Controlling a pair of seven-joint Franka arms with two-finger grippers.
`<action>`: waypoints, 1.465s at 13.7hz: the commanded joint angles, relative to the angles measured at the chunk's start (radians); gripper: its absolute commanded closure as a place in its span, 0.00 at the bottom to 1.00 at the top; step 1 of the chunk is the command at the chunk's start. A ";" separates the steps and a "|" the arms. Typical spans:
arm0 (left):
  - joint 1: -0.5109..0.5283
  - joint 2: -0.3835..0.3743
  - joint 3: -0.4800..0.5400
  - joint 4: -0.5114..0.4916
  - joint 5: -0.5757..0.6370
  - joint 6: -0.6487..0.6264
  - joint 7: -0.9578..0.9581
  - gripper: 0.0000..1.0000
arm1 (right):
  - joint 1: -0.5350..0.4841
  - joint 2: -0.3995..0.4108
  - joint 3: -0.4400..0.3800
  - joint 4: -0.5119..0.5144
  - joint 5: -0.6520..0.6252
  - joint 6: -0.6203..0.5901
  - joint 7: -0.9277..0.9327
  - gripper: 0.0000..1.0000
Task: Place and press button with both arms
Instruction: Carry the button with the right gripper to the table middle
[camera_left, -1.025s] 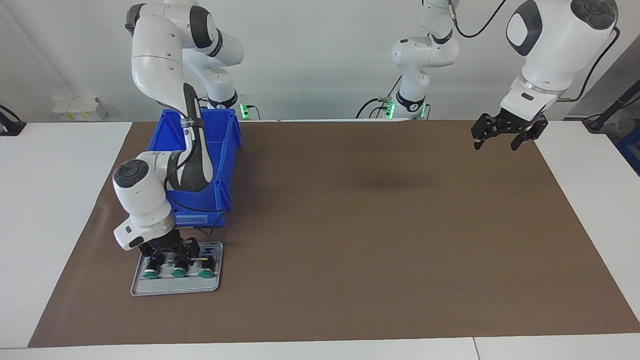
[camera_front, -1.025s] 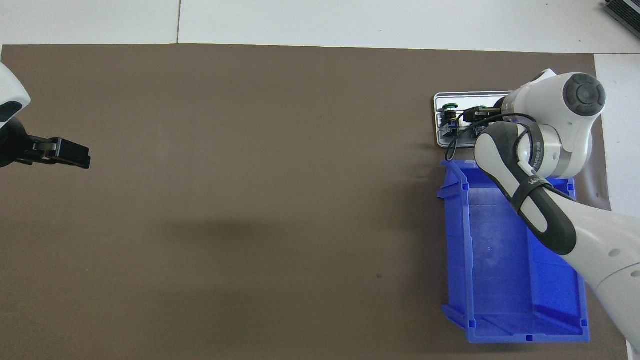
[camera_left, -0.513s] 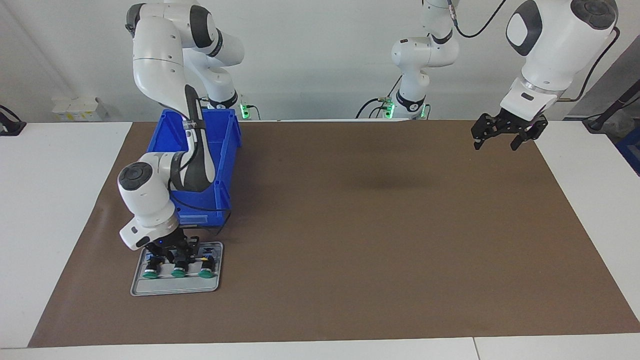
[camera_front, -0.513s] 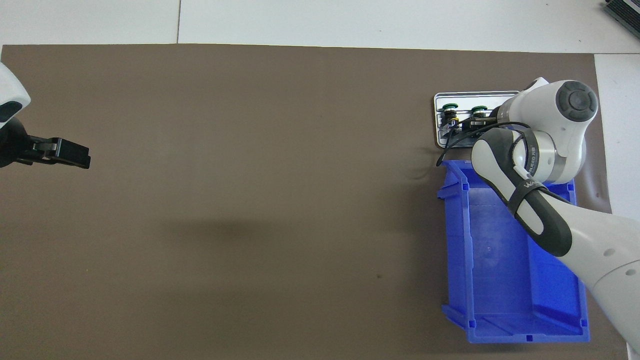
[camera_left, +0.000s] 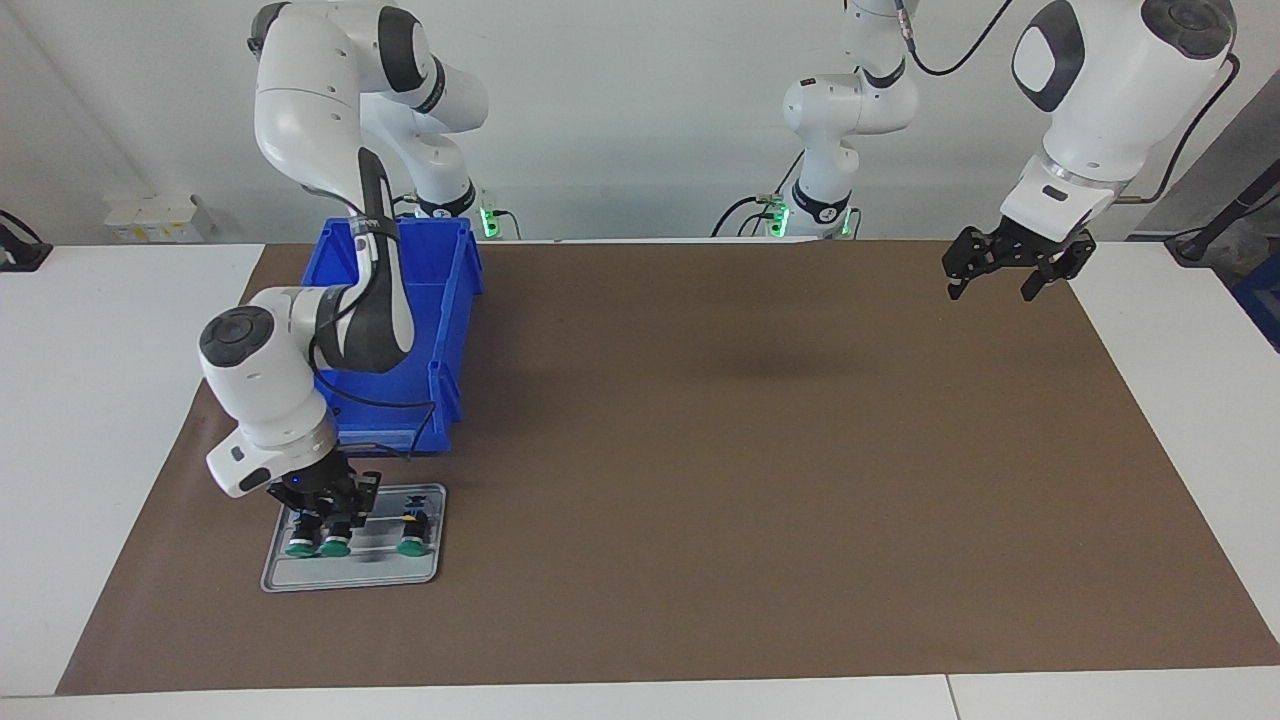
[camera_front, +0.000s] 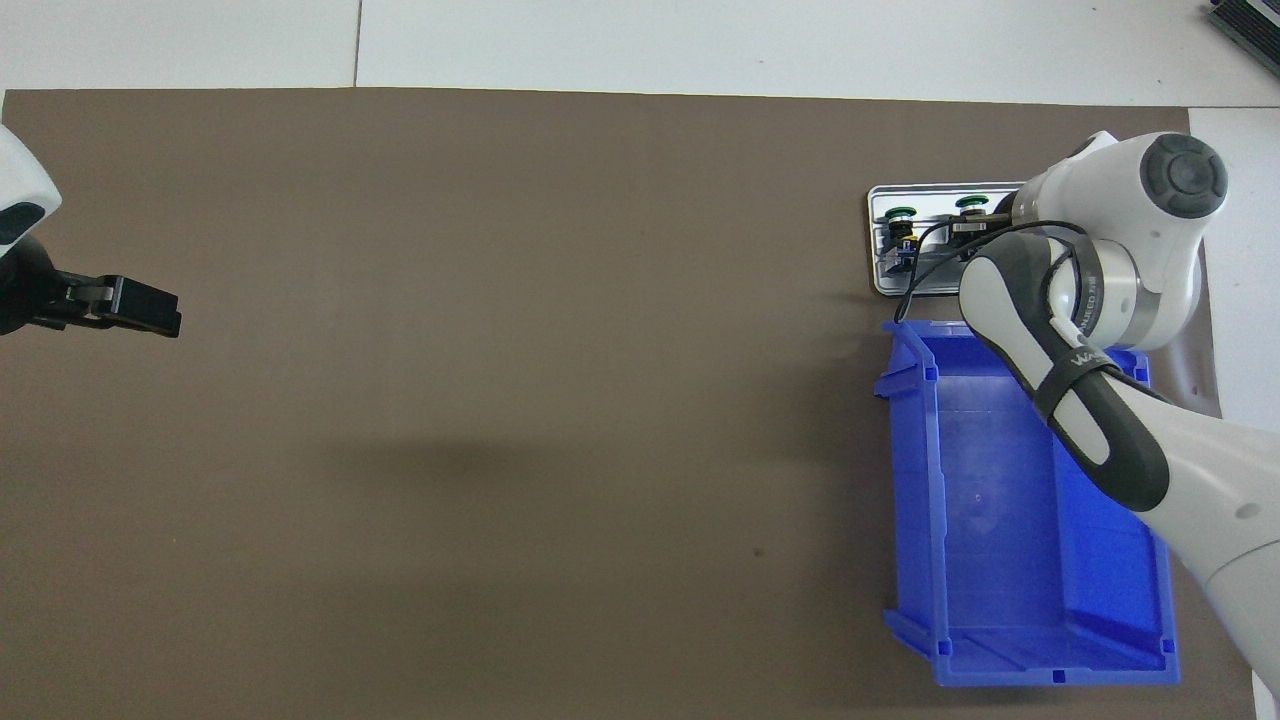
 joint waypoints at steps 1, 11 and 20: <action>0.006 -0.030 -0.004 -0.038 -0.006 0.022 -0.008 0.00 | 0.000 -0.003 -0.001 0.131 -0.008 -0.137 0.130 1.00; 0.006 -0.029 -0.004 -0.038 -0.006 0.022 -0.008 0.00 | 0.362 -0.054 0.006 0.221 -0.040 -0.298 1.404 1.00; 0.006 -0.030 -0.004 -0.036 -0.006 0.022 -0.008 0.00 | 0.739 0.159 0.009 0.242 -0.134 -0.102 2.238 1.00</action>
